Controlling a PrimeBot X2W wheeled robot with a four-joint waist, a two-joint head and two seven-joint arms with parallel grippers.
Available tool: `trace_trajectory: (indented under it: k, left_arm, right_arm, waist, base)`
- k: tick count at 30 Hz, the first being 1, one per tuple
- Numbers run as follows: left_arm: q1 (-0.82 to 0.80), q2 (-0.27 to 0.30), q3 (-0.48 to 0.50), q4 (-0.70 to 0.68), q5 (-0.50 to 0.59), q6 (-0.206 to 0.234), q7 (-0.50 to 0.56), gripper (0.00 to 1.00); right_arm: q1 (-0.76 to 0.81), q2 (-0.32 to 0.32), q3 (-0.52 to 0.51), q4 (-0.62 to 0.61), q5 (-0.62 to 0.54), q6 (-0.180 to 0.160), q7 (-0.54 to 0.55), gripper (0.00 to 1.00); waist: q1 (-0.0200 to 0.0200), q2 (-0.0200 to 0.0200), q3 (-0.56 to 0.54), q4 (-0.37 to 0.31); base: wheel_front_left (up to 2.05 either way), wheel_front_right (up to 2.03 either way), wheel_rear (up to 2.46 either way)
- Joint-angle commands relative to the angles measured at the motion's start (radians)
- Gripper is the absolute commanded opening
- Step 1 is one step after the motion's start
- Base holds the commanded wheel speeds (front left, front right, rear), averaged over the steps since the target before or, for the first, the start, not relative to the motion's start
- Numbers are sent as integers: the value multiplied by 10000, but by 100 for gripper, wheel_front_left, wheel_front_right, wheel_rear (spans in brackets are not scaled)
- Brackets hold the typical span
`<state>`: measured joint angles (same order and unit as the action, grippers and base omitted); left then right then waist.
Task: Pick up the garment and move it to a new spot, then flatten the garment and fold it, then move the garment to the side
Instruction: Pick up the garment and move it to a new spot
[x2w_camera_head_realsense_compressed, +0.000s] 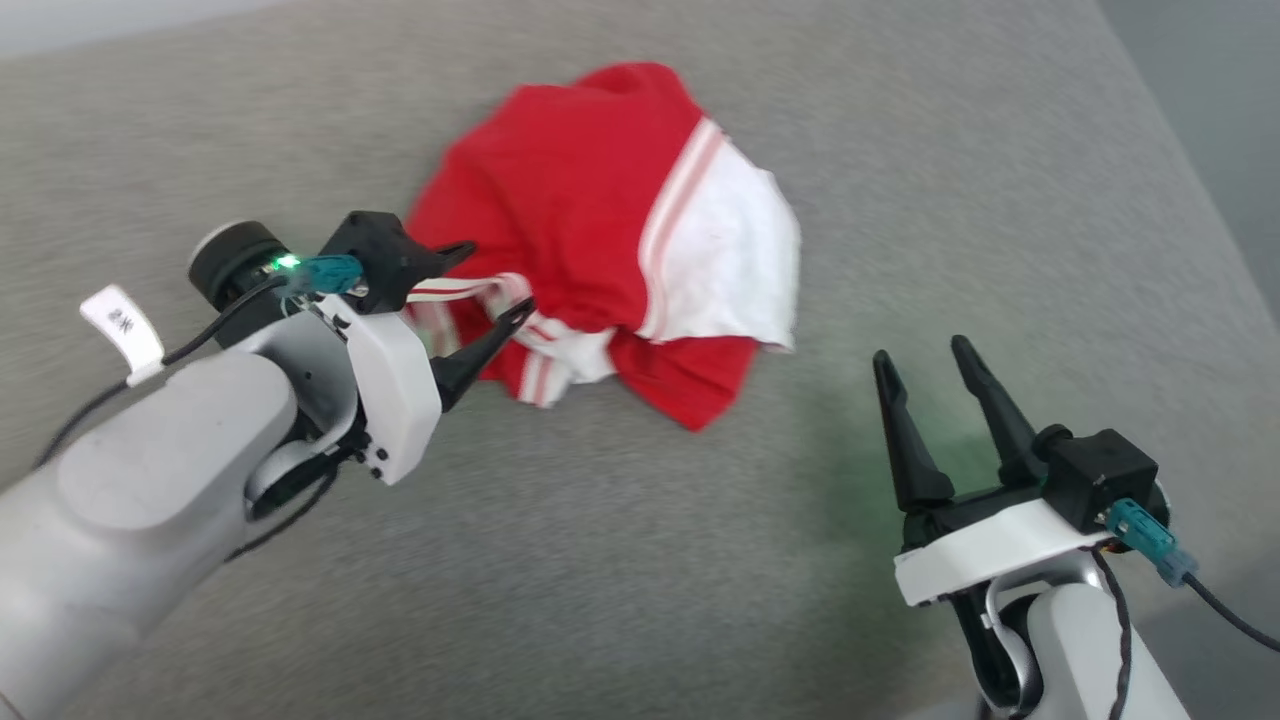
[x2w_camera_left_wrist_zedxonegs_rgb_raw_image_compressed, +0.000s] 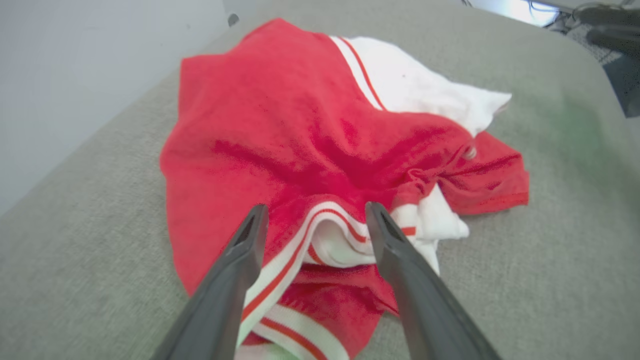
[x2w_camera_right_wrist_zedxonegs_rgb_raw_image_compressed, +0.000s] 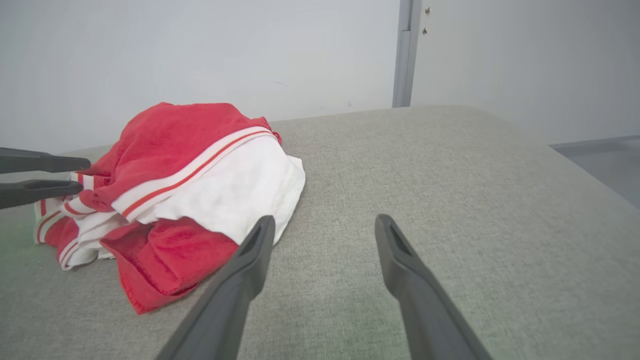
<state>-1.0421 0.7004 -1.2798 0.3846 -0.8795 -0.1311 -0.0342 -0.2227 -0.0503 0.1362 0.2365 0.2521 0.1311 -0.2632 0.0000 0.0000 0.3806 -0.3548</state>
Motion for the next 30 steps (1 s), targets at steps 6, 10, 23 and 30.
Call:
trace_trajectory:
  k: [6, 10, 23, 30]
  left_arm:
    - [816, -417, 125, 813, -1161, 10, -1775, 100]
    - [1795, -748, 636, 1681, -1904, 10, -2252, 100]
    - [6102, -1750, 6577, 2362, 68, 54, -2318, 100]
    - [8532, -2327, 9646, 1543, 1926, 118, -2319, 100]
  right_arm:
    - [-134, -12, -511, 488, -1023, -7, -22, 100]
    - [-62, -9, -833, 796, -1515, -7, -22, 100]
    - [467, -8, -1388, 1419, -2141, -7, -22, 100]
    - [978, -12, -1896, 1289, -2201, -7, -22, 100]
  waist:
    - [0, 0, -1318, 1763]
    - [0, 0, -1834, 2462]
    - [0, 0, -3058, 3978]
    - [0, 0, -3489, 4088]
  base:
    - [0, 0, 0]
    - [0, 0, 0]
    - [0, 0, 0]
    - [0, 0, 0]
